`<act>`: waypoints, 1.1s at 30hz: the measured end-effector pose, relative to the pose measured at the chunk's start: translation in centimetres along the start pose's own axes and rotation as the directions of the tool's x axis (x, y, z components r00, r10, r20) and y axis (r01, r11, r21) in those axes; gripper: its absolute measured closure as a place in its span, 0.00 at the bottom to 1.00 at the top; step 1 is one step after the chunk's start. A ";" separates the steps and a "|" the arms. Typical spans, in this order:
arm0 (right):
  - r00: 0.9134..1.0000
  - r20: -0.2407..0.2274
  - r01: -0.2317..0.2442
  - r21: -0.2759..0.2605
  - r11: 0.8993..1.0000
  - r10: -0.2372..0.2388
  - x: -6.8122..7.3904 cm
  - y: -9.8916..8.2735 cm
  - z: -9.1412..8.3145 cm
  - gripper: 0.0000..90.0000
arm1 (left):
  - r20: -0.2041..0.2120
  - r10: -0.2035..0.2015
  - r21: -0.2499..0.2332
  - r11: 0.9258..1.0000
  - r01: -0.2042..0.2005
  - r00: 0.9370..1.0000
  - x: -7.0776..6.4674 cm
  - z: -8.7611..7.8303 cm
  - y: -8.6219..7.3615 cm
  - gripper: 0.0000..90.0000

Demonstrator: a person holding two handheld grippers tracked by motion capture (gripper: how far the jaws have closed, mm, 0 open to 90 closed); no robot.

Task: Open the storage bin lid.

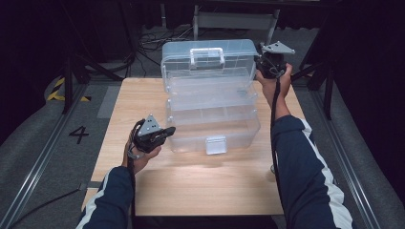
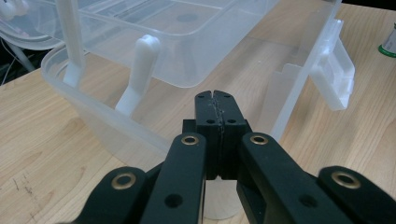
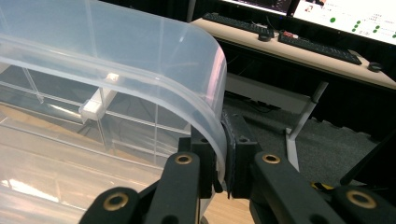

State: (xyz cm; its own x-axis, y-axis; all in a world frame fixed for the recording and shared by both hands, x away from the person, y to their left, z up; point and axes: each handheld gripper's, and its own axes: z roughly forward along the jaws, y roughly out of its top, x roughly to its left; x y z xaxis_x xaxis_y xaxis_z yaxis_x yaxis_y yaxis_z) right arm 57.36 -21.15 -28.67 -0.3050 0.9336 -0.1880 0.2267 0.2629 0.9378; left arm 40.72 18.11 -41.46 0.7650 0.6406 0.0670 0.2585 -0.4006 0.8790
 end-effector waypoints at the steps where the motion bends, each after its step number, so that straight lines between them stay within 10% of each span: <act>1: 1.000 -0.001 -0.004 0.000 1.000 0.004 0.0 0.1 0.1 0.94 | 0.000 -0.001 0.000 1.000 0.001 1.000 0.0 0.0 0.0 1.00; 33: 0.999 -0.026 -0.032 0.062 0.998 0.034 -0.8 1.5 3.5 0.95 | 0.008 -0.014 -0.007 1.000 0.014 1.000 0.0 0.1 -0.1 1.00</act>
State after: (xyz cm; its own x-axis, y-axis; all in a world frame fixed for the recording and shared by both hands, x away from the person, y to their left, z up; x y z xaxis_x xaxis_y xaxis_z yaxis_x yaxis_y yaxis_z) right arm 61.19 -20.62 -28.15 -0.3212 0.9353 -0.1482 0.2934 0.2471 0.9235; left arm 40.71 18.09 -41.57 0.7658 0.6411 0.0506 0.2652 -0.3865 0.8833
